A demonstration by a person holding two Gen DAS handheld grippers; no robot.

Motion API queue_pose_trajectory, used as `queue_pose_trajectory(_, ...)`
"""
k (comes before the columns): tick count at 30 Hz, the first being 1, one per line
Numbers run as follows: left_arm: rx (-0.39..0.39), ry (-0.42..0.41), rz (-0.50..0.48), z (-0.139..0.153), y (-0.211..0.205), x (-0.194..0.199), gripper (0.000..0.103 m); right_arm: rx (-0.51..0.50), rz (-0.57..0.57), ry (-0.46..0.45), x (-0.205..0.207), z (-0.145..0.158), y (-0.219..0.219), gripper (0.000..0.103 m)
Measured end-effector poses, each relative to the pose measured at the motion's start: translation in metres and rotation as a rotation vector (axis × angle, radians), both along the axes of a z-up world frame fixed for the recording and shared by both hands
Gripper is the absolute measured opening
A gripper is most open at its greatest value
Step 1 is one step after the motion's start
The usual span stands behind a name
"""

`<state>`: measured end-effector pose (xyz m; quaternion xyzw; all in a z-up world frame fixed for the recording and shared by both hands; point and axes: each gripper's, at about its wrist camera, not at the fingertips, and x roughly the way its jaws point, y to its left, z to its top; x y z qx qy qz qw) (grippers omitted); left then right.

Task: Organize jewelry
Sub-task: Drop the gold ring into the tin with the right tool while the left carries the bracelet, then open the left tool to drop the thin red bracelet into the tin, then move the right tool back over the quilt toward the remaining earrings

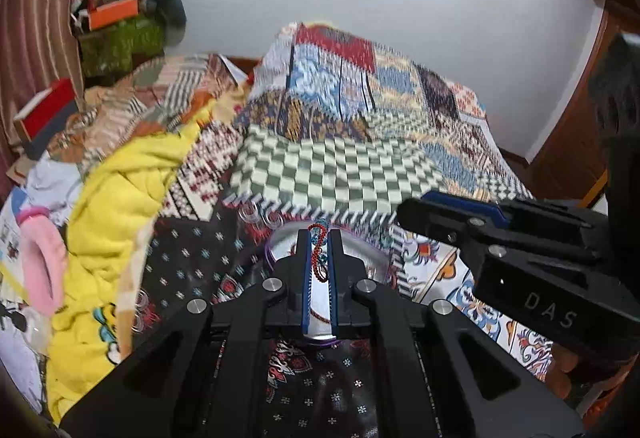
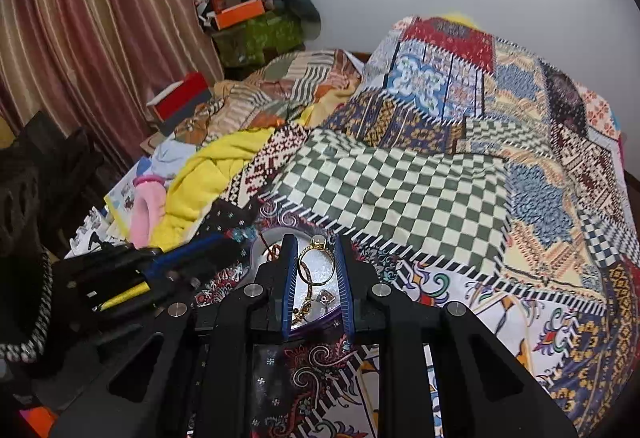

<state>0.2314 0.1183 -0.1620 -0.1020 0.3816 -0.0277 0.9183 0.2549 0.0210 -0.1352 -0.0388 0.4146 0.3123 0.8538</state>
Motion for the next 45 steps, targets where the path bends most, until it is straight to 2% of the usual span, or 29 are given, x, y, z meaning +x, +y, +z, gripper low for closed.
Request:
queue_pose_trajectory(6, 0.011, 0.051, -0.033, -0.02, -0.007, 0.005, 0.005, -0.006, 0.022, 0.055, 0.011, -0.013, 0.008, 0.017)
queue_pose_trajectory(14, 0.038, 0.054, -0.038, -0.019, -0.007, 0.003, 0.006, 0.003, 0.044, 0.083, 0.017, -0.014, 0.015, 0.017)
queue_pose_trajectory(16, 0.04, 0.052, -0.027, -0.016, -0.004, 0.0, 0.013, 0.002, 0.05, 0.084, 0.018, -0.013, 0.017, 0.017)
queue_pose_trajectory(18, 0.043, 0.038, -0.008, -0.012, 0.001, -0.005, 0.026, -0.004, 0.063, 0.089, 0.018, -0.013, 0.02, 0.017)
queue_pose_trajectory(25, 0.061, 0.006, 0.031, 0.004, 0.01, -0.015, 0.029, -0.002, 0.077, 0.116, 0.015, -0.006, 0.019, 0.019)
queue_pose_trajectory(32, 0.079, -0.024, 0.028, 0.024, 0.003, -0.027, 0.029, 0.0, 0.024, 0.054, 0.005, 0.019, -0.007, 0.019)
queue_pose_trajectory(45, 0.101, -0.083, -0.031, 0.059, -0.037, -0.05, 0.039, -0.006, -0.121, -0.042, -0.026, 0.058, -0.093, 0.02)
